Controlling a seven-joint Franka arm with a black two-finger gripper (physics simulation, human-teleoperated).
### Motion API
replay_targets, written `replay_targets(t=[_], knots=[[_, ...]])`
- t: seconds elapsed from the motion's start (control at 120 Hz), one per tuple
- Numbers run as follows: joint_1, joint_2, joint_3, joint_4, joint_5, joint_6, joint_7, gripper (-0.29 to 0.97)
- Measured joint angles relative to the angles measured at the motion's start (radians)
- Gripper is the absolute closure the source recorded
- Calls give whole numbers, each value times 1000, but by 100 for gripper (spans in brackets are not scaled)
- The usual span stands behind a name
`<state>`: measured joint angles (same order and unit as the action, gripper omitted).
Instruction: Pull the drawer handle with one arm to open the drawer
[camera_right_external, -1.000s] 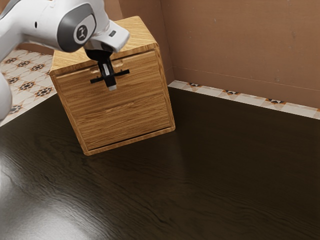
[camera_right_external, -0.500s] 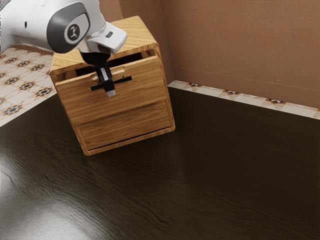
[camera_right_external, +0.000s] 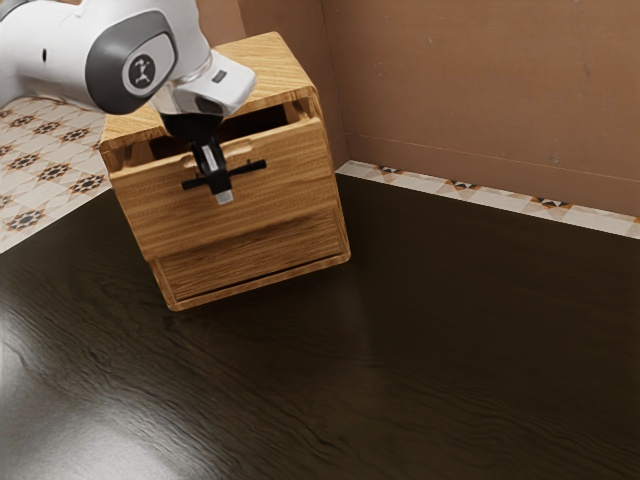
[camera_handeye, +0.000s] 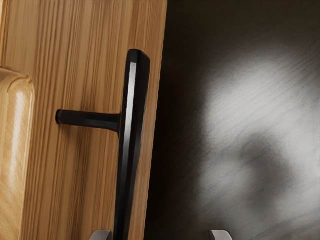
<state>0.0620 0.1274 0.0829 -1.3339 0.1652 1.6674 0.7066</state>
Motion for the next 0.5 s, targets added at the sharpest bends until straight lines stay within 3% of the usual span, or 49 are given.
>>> replay_targets(t=[0.5], knots=[[-20,-75,-26,-90,8,6,-41,55]])
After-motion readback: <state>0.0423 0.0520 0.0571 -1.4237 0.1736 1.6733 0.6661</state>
